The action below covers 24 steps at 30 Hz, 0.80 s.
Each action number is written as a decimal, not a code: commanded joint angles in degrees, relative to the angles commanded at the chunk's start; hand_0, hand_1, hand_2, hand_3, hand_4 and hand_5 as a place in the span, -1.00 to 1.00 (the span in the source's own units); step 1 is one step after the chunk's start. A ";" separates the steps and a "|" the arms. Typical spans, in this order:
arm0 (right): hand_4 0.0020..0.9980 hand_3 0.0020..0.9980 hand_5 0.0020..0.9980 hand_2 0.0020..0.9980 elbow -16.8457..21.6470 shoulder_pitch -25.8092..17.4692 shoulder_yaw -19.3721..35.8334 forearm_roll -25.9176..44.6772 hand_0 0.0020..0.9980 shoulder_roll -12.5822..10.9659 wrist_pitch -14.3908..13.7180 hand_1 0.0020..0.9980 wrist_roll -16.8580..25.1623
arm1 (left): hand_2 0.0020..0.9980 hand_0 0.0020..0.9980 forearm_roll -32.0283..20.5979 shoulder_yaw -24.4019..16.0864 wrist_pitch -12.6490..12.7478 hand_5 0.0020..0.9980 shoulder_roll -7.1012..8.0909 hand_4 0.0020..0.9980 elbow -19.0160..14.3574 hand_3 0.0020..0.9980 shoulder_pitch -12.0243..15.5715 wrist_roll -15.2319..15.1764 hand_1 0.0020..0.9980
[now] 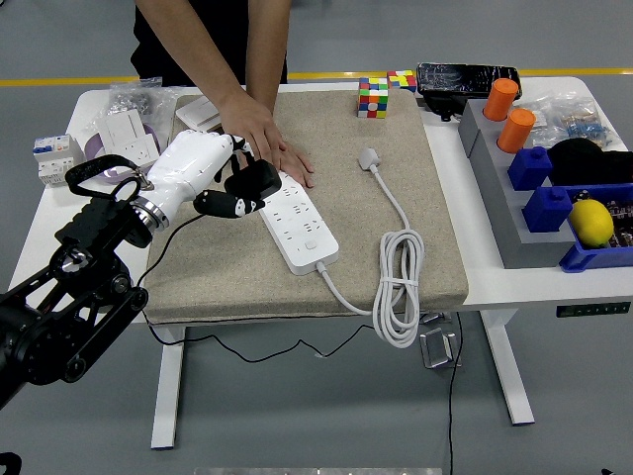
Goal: Pick up the plug,place it near the board,insert it into the board,press the button
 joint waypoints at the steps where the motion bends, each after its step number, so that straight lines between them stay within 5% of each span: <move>1: 1.00 0.57 0.85 0.55 0.03 -0.01 0.03 -0.06 0.72 0.00 -0.02 0.59 0.01 | -0.45 -0.18 0.06 0.23 -0.05 -0.65 -0.06 0.22 0.07 -0.30 -0.01 -0.03 -0.34; 14: 1.00 0.57 0.85 0.54 0.15 -0.32 0.10 -0.21 0.72 0.12 -0.21 0.59 0.09 | -0.43 -0.17 0.39 3.48 0.92 -0.65 -1.33 0.23 2.61 -0.29 -1.44 -0.24 -0.29; 24: 1.00 0.57 0.85 0.54 0.16 -0.01 -0.17 -0.03 0.72 -0.04 -0.31 0.59 0.15 | -0.42 -0.16 0.76 6.30 3.46 -0.69 -3.67 0.28 12.15 -0.26 -5.08 -1.42 -0.27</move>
